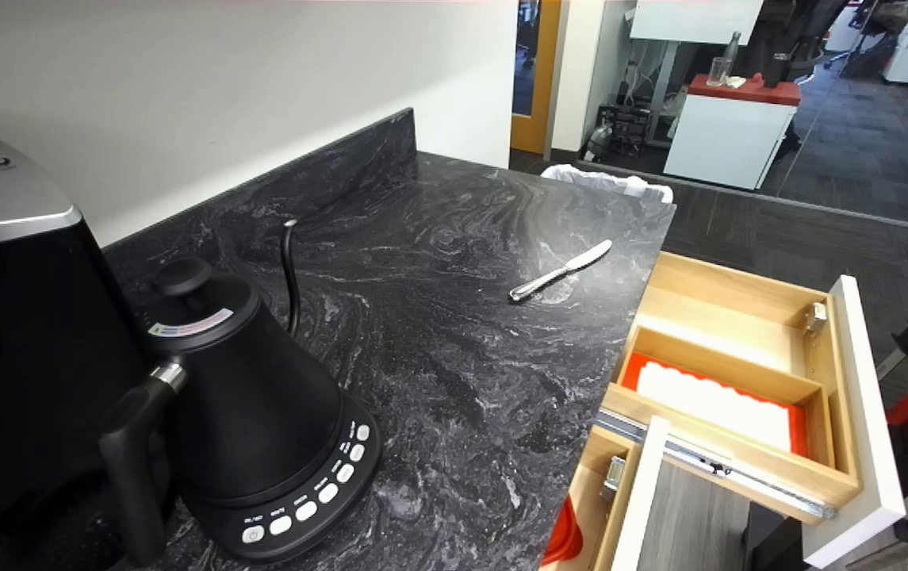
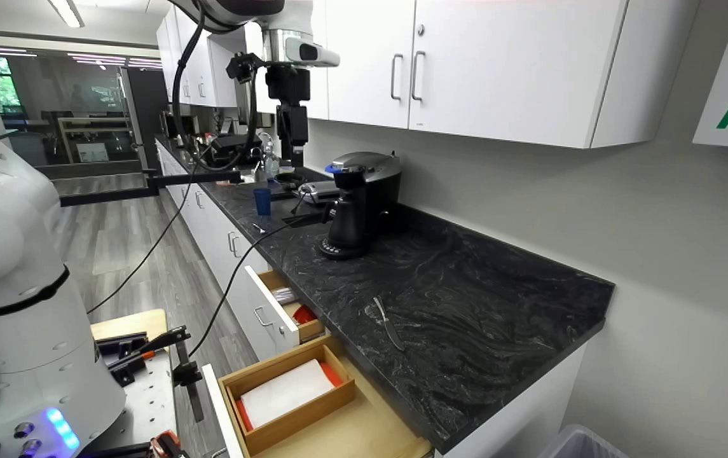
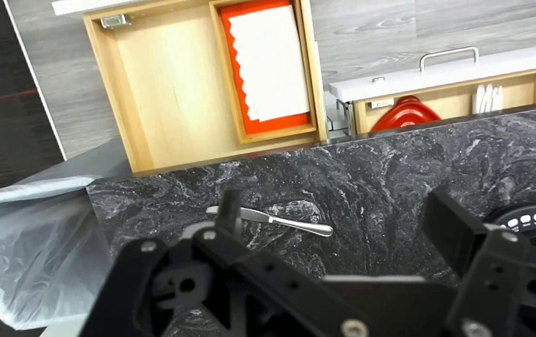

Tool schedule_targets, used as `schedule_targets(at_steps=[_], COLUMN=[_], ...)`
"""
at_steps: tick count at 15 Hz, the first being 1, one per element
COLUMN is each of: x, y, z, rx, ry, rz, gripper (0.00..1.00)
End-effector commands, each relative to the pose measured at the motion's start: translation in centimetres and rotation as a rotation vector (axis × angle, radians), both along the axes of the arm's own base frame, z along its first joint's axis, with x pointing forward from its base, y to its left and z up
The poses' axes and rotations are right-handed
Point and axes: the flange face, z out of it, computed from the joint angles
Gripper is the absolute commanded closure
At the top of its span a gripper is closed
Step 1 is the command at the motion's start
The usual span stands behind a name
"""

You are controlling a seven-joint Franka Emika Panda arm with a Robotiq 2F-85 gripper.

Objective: Get the knife that is on top of the cabinet and place it in the box that is in the open file cabinet

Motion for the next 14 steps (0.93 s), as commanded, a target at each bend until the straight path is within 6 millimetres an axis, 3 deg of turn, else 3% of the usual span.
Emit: schedule_targets(at_steps=[1,3,4,6,7,9,10,14], x=[-0.1,-0.3,2.8,3.0,1.3,2.5,2.8,3.3], y=[0.0,0.0,4.2,6.3,3.7,6.2,6.6,6.4], z=[0.6,0.7,-4.5,-6.7,-3.7,-7.2,-8.0,-7.5], rx=[-0.025,-0.037,-0.037,-0.064,-0.04,-0.059,-0.061,-0.054], ry=[0.042,0.062,0.083,0.112,0.072,0.118,0.131,0.124], rz=[-0.045,-0.064,-0.053,-0.086,-0.05,-0.058,-0.06,-0.069], gripper=[0.0,0.0,0.0,0.0,0.0,0.0,0.0,0.0])
